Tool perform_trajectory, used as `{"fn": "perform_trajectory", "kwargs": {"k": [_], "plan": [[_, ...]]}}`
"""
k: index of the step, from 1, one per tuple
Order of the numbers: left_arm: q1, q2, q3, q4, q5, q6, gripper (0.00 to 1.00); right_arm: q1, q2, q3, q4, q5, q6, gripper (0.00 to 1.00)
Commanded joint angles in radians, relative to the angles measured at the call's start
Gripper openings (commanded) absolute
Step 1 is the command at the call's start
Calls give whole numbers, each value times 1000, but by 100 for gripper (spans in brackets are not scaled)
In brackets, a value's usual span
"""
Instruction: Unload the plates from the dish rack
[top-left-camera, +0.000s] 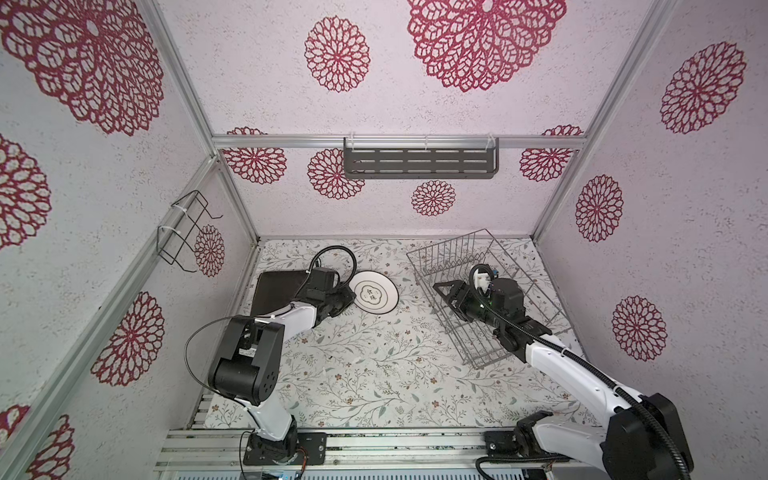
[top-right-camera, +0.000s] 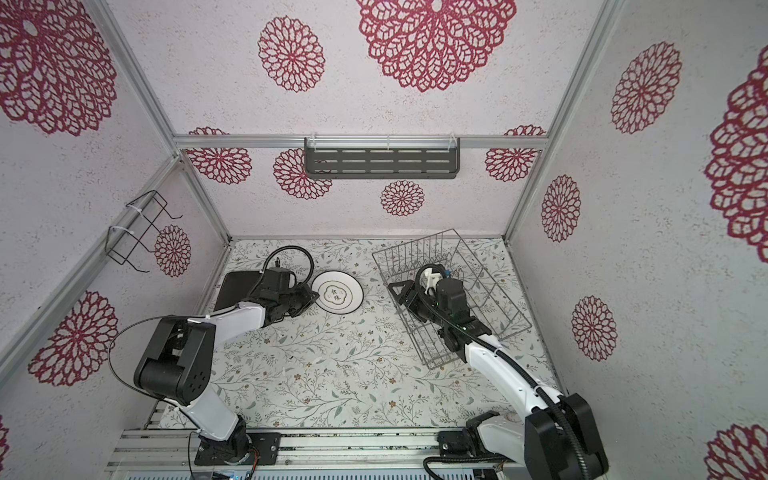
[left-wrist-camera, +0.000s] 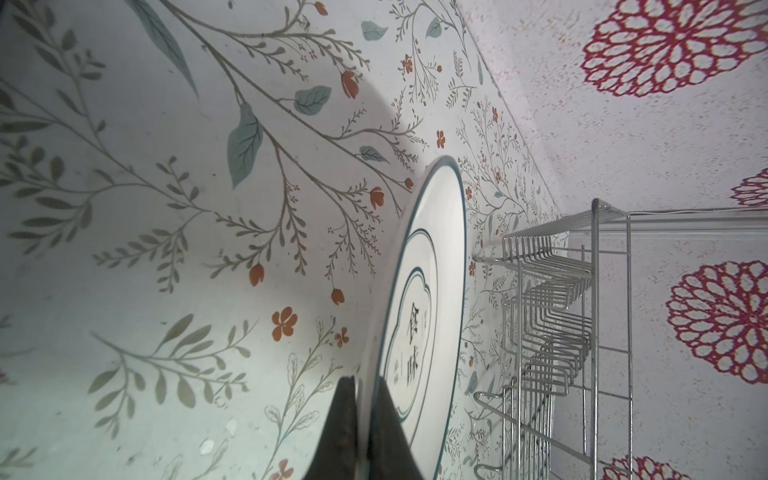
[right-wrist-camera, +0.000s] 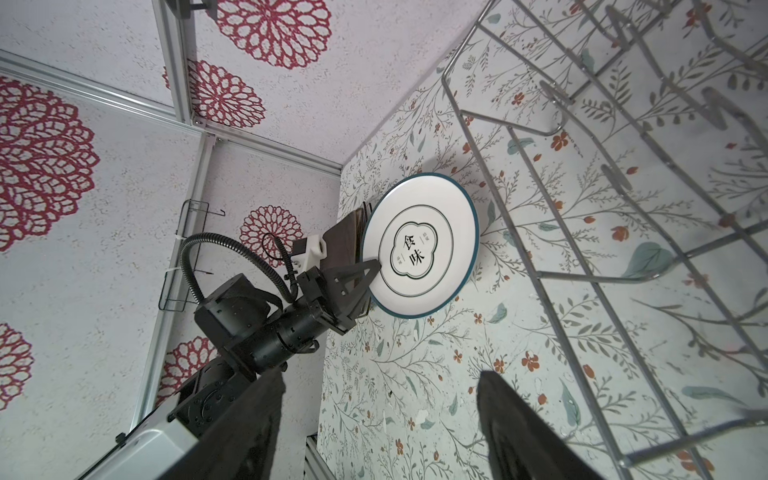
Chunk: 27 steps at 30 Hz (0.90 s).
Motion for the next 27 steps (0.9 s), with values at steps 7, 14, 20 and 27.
{"fn": "perform_trajectory", "kwargs": {"k": [7, 14, 20, 27], "plan": [[27, 62, 11, 83, 54, -13, 2, 6, 9, 57, -34, -4, -55, 78], [33, 92, 2, 90, 54, -19, 3, 7, 18, 66, -42, -11, -62, 79], [33, 107, -2, 85, 58, -22, 27, 7, 14, 67, -49, -13, -65, 79], [33, 104, -3, 63, 53, -18, 44, 6, -1, 66, -60, -8, -68, 80]]}}
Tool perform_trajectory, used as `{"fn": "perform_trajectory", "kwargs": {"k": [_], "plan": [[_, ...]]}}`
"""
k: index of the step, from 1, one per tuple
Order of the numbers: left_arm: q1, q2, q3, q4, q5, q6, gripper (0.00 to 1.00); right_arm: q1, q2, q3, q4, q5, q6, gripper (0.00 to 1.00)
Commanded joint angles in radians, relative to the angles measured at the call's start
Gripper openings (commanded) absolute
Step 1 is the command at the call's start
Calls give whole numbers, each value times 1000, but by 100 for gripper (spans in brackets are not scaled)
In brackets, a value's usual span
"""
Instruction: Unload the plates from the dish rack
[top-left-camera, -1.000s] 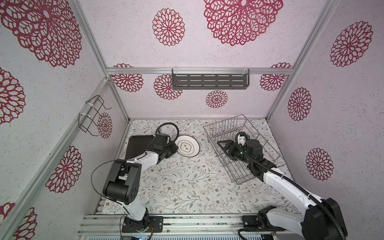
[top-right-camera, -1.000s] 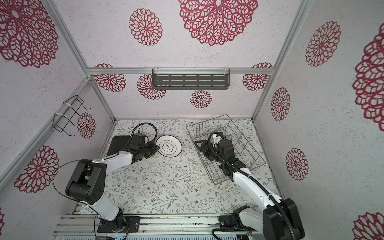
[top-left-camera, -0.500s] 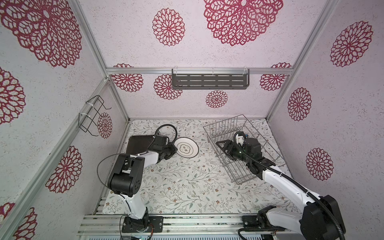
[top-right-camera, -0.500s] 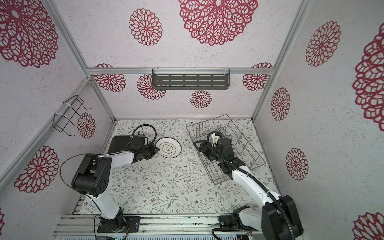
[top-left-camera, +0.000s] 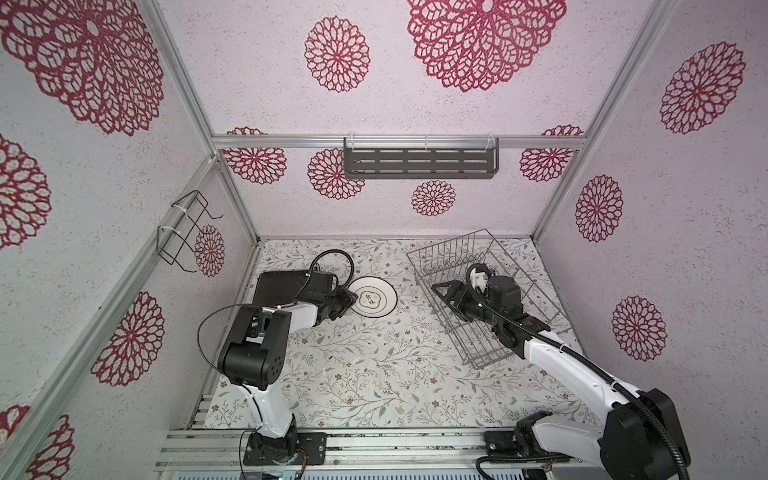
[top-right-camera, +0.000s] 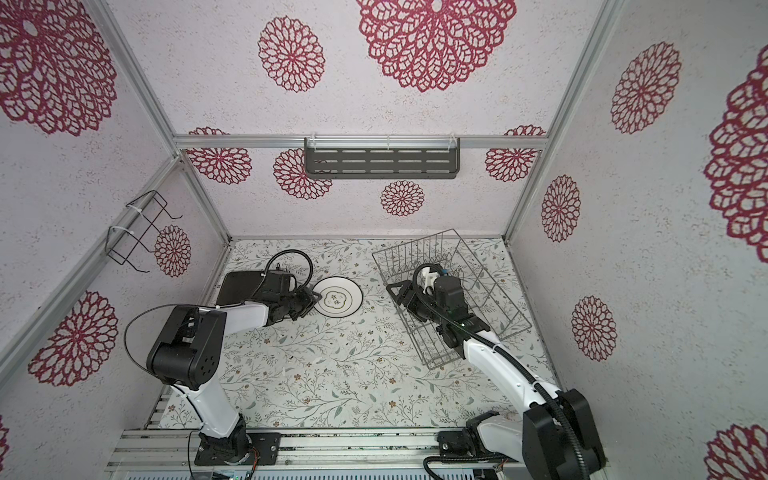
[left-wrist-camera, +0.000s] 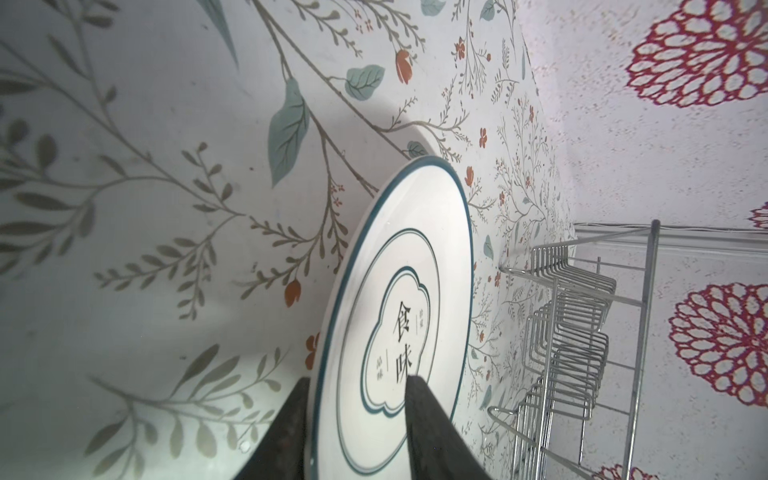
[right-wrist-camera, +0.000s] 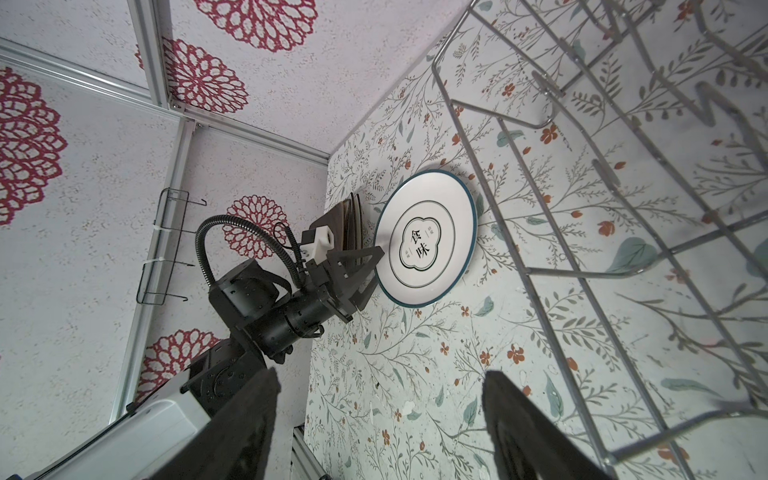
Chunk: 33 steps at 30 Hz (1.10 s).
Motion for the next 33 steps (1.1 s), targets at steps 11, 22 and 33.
{"fn": "perform_trajectory", "kwargs": {"k": [11, 22, 33], "plan": [[6, 13, 30, -96, -4, 51, 61, 6, -57, 42, -72, 34, -52, 80], [3, -97, 10, -198, -55, 90, 72, 5, -120, 32, -123, 63, -96, 84], [0, -387, 49, -398, -152, 206, 97, 1, -276, -34, -178, 286, -212, 99]]}}
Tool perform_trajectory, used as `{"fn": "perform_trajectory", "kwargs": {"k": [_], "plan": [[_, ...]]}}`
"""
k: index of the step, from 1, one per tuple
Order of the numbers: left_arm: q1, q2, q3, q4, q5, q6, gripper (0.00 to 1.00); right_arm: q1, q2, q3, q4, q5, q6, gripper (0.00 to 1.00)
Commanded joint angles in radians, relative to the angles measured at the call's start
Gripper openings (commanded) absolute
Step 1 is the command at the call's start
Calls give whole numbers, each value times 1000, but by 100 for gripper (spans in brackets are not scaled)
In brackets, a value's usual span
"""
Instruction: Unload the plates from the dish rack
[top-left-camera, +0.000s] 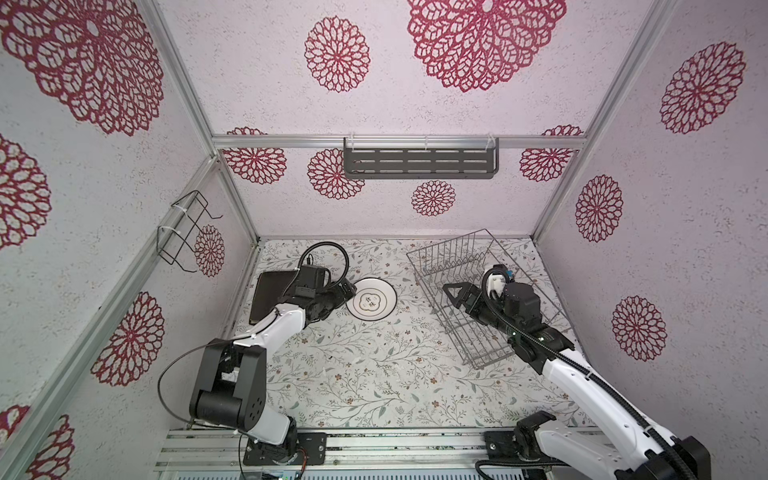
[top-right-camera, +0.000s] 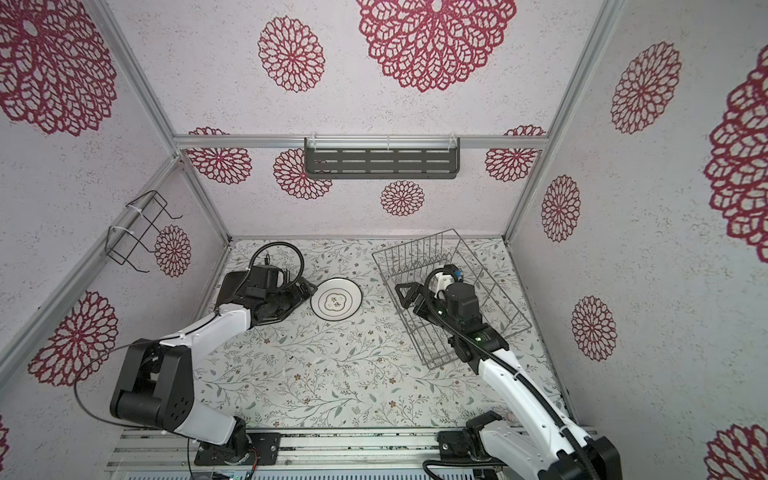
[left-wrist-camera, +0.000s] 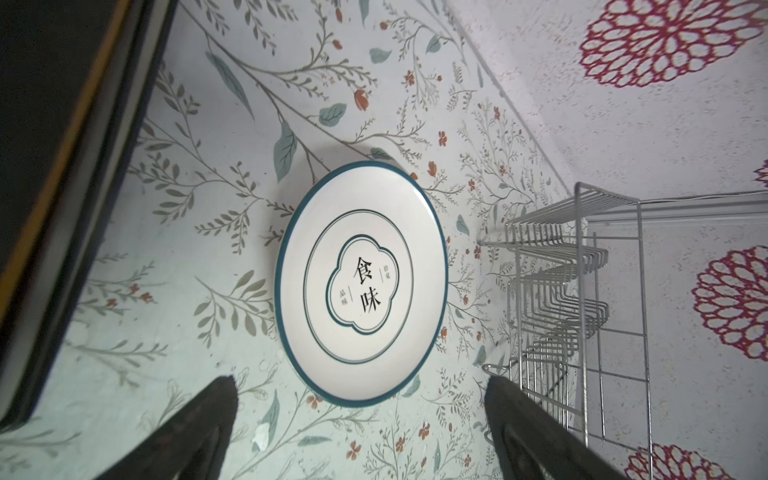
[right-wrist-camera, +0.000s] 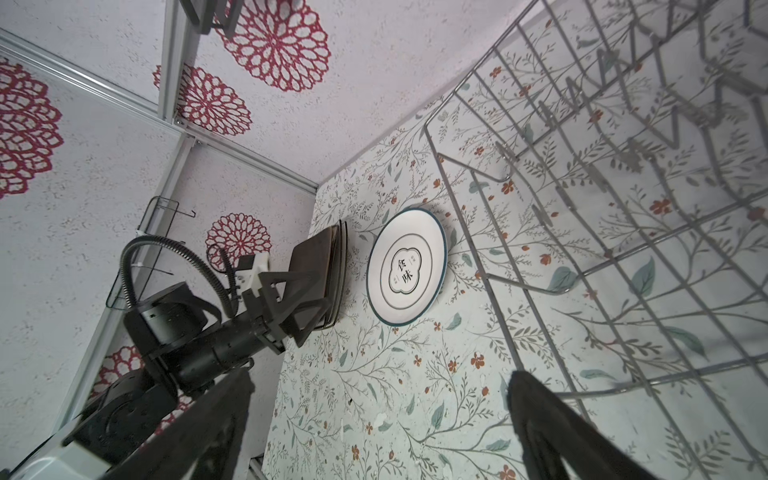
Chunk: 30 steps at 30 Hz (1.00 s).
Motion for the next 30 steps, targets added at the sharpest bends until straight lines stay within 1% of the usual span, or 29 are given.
{"fn": "perform_trajectory", "kwargs": {"k": [1, 3, 5, 7, 9, 12, 14, 17, 24, 26, 30], "plan": [[1, -86, 37, -80, -72, 78, 97, -2, -52, -30, -13, 147, -103, 99], [1, -141, 41, -86, -117, 113, 97, -2, -75, -59, 6, 218, -150, 99], [2, -199, 38, -82, -160, 167, 97, -4, -100, -108, 62, 271, -219, 99], [2, -251, 29, -72, -203, 221, 97, -5, -125, -151, 110, 345, -252, 99], [4, -299, 12, -55, -252, 274, 97, -7, -154, -205, 178, 392, -311, 99], [4, -366, -32, -22, -358, 321, 97, -14, -200, -284, 280, 472, -369, 99], [4, -402, -66, 8, -411, 351, 97, -23, -219, -316, 326, 496, -402, 99], [4, -455, -144, 105, -425, 434, 97, -37, -233, -344, 359, 525, -436, 99], [4, -555, -307, 320, -504, 552, 97, -55, -231, -379, 399, 566, -469, 99], [4, -573, -339, 364, -555, 604, 97, -59, -231, -393, 421, 573, -484, 99], [4, -594, -369, 398, -660, 692, 97, -63, -227, -419, 470, 586, -533, 99]]}}
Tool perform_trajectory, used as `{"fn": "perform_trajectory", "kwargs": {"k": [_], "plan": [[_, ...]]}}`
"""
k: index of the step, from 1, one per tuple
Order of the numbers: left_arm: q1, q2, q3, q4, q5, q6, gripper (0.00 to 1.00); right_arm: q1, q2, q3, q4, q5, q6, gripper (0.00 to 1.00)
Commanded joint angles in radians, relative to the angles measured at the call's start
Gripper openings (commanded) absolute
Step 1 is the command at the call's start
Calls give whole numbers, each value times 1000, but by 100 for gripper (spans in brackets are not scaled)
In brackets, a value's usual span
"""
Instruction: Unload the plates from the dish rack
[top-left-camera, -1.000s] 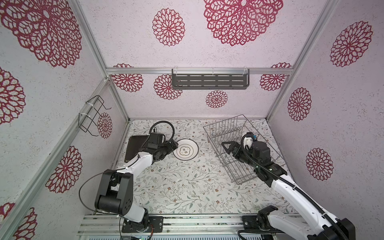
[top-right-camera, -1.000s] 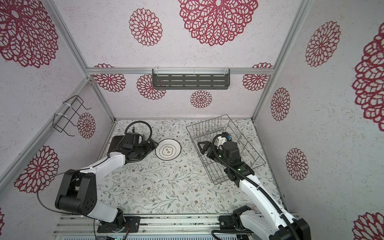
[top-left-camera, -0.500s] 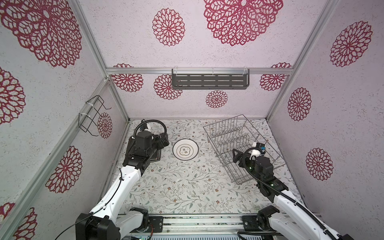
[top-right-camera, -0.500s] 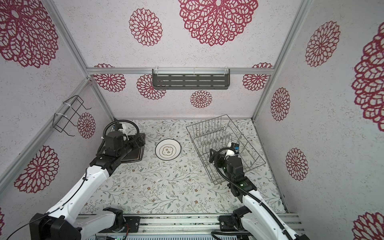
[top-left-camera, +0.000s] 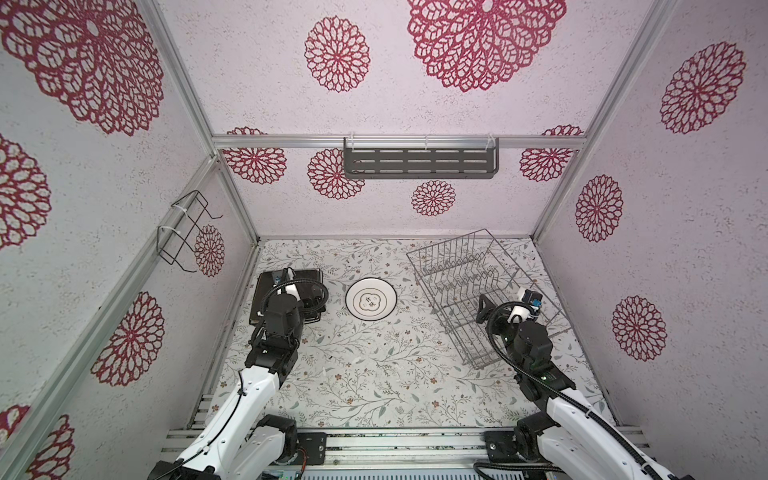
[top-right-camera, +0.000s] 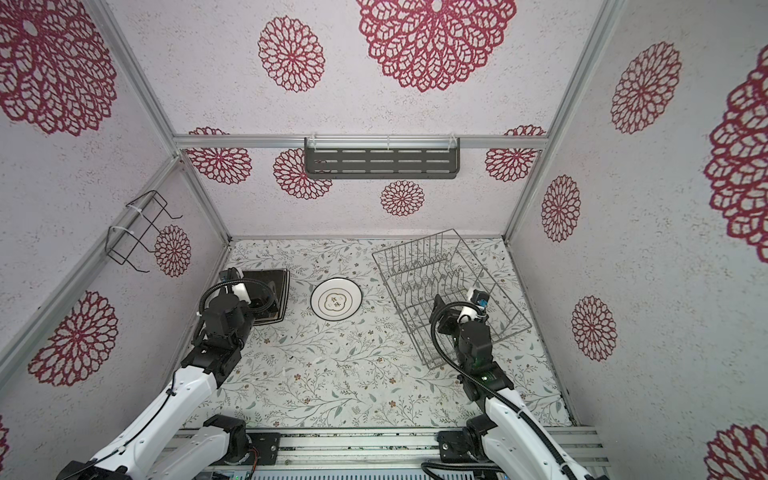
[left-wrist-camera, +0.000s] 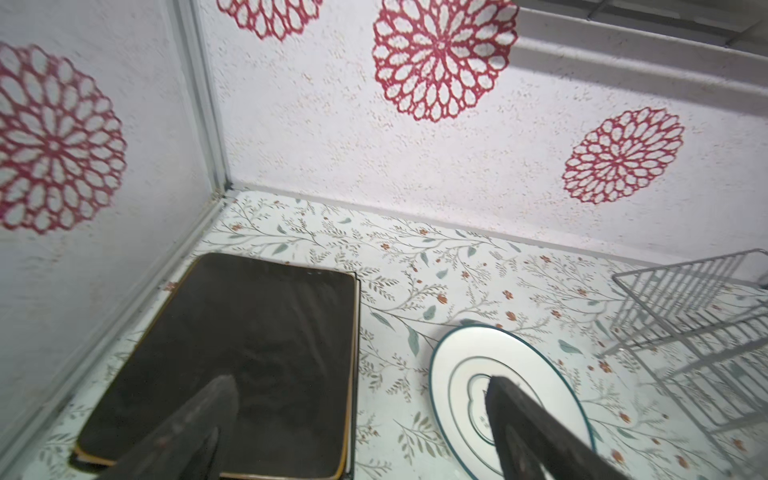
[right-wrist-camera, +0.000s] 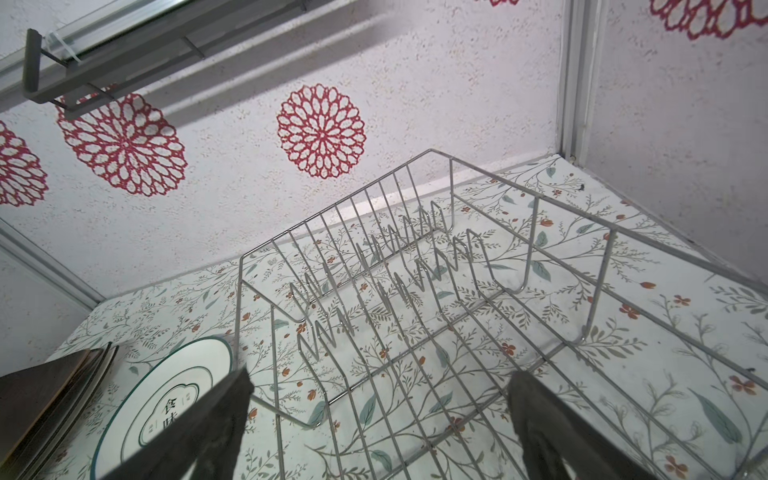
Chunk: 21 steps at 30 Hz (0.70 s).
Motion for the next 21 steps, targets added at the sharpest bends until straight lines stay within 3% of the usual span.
{"fn": "perform_trajectory", "kwargs": {"k": [1, 9, 13, 16, 21], "plan": [[4, -25, -21, 112, -114, 116, 97, -8, -5, -10, 100, 48, -74, 99], [4, -62, -197, 362, -93, 204, 97, -43, 35, -62, 204, 92, -174, 99], [4, -40, -336, 594, -1, 336, 97, -61, 69, -82, 254, 100, -167, 99], [4, 12, -404, 755, -11, 345, 97, -68, 91, -90, 274, 81, -168, 99], [5, 80, -391, 777, -37, 328, 97, -74, 91, -94, 279, 72, -176, 99]]}}
